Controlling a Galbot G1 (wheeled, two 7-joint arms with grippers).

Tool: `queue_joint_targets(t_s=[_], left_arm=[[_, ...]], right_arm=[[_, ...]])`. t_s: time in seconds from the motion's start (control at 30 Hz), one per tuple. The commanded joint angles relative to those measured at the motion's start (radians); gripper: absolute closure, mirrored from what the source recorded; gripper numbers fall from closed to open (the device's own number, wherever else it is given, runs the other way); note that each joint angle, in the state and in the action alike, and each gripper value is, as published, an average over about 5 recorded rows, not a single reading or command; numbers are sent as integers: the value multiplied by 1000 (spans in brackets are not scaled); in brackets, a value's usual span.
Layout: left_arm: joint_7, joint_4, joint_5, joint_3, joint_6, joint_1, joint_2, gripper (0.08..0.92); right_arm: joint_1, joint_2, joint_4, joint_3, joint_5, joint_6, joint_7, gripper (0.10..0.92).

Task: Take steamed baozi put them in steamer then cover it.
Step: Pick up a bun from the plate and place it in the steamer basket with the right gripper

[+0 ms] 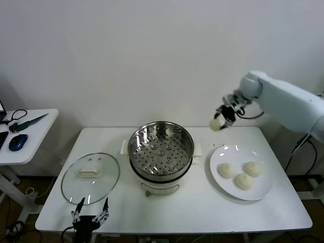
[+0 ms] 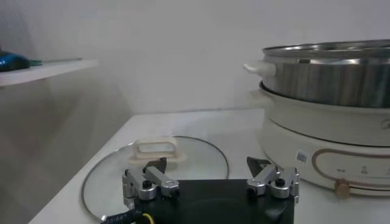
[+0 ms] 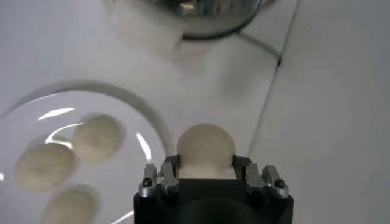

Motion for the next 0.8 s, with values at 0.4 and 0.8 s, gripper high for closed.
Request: queue_joint_targets(t_s=[0.4, 0.8], left_arm=[[-8, 3, 5, 13, -6, -10, -4, 177], [-22, 18, 3, 8, -8, -17, -6, 177]], right_arm=[[-106, 228, 92, -75, -410, 375, 217, 431], [-299, 334, -235, 77, -591, 449, 298, 424]])
